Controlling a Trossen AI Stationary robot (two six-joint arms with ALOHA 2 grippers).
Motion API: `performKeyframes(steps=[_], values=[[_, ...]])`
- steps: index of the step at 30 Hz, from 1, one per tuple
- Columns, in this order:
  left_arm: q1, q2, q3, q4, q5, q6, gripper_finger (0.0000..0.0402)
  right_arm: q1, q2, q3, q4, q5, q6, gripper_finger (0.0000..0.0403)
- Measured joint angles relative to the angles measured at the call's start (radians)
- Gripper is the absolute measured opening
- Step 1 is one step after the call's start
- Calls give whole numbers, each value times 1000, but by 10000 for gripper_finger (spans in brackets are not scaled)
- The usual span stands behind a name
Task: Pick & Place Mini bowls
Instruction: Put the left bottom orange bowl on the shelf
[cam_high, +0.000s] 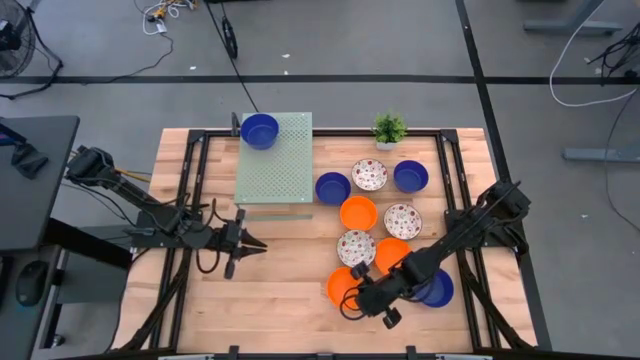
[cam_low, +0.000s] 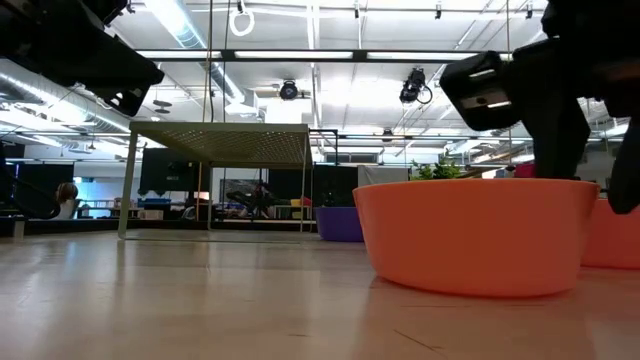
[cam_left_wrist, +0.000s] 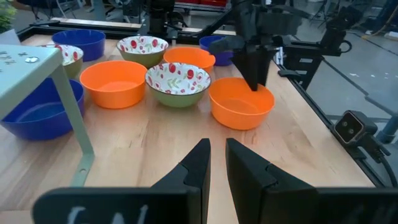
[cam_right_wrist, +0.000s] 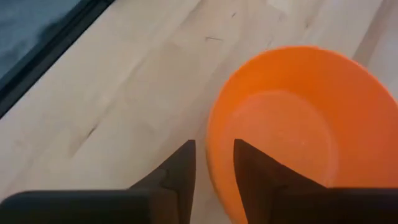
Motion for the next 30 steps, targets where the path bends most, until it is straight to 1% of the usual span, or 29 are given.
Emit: performKeyframes(steps=[9, 19, 24, 26, 30], values=[[0, 0, 0, 0, -6, -18, 53, 0, -1, 0, 9, -1, -41, 59], [-22, 0, 0, 0, -7, -27, 53, -1, -2, 0, -1, -3, -42, 10], [-21, 0, 0, 0, -11, -27, 53, -1, -11, 0, 24, 5, -44, 4], [-21, 0, 0, 0, -21, -27, 53, -9, -30, 2, 28, 6, -70, 3], [-21, 0, 0, 1, -35, -26, 53, -50, -83, 53, 30, 70, -163, 2]])
